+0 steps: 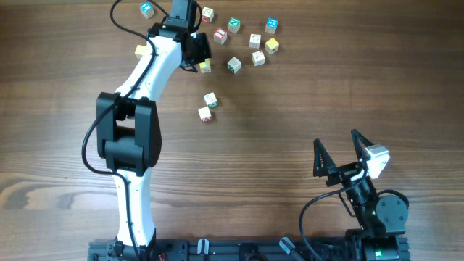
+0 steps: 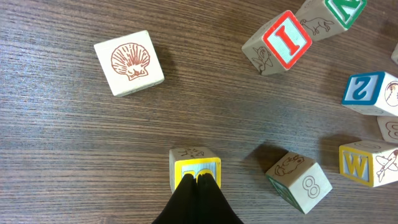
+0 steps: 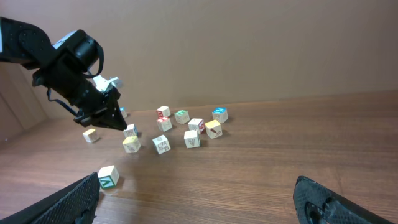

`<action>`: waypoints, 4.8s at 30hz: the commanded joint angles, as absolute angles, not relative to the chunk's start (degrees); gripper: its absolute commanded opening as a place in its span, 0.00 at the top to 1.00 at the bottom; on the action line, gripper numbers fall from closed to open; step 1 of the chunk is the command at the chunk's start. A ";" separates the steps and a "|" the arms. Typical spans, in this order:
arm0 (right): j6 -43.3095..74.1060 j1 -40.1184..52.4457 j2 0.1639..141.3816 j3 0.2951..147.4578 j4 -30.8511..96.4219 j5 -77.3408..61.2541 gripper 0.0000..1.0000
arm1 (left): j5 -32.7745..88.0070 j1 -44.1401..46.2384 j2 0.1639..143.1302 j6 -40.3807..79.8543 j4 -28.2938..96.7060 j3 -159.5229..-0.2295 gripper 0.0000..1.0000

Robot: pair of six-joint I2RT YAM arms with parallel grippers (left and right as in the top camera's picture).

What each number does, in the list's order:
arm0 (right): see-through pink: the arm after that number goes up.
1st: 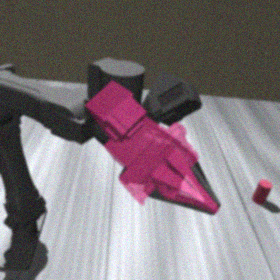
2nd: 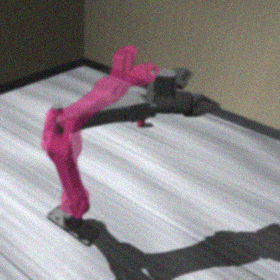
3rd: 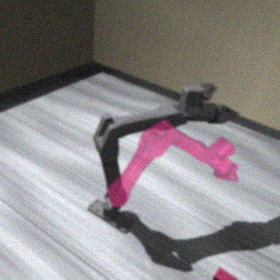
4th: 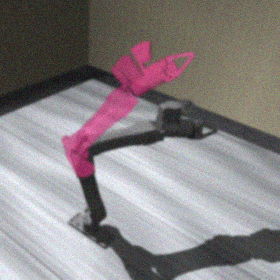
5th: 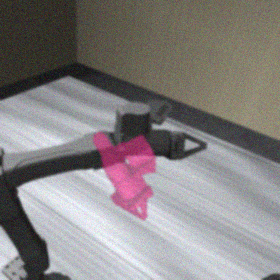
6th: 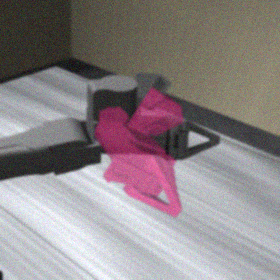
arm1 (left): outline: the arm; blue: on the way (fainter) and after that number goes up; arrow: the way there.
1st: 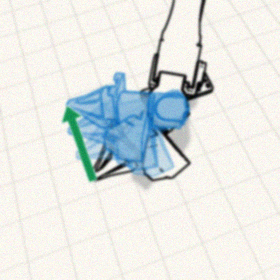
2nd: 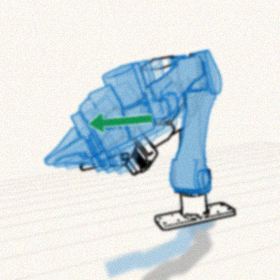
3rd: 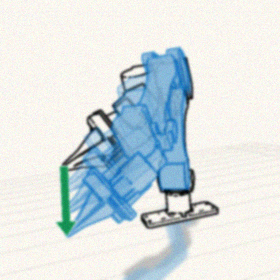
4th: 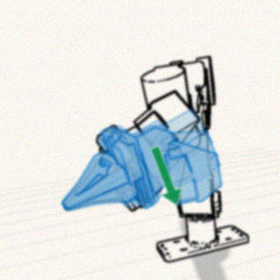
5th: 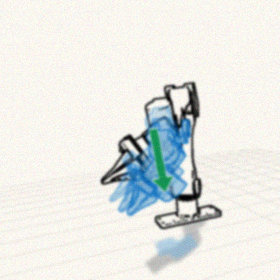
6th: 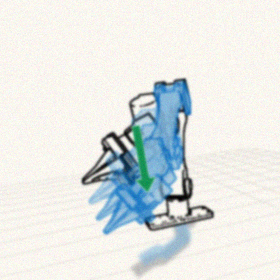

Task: Form a circle

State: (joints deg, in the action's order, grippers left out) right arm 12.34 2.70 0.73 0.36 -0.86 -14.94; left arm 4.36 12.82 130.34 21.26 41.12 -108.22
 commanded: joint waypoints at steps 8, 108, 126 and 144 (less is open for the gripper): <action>12.01 3.01 0.27 0.30 -1.17 -14.44 0.00 | 0.93 13.02 131.04 20.34 40.95 -107.90 0.82; 12.03 3.01 0.27 0.30 -1.17 -14.44 0.00 | 2.09 28.58 107.68 22.96 69.60 -107.90 0.74; 12.03 3.01 0.27 0.30 -1.17 -14.44 0.00 | 2.07 37.71 108.66 24.88 70.74 -107.33 0.73; 12.01 3.01 0.27 0.30 -1.17 -14.44 0.00 | 1.89 39.11 108.66 24.86 66.39 -103.26 0.73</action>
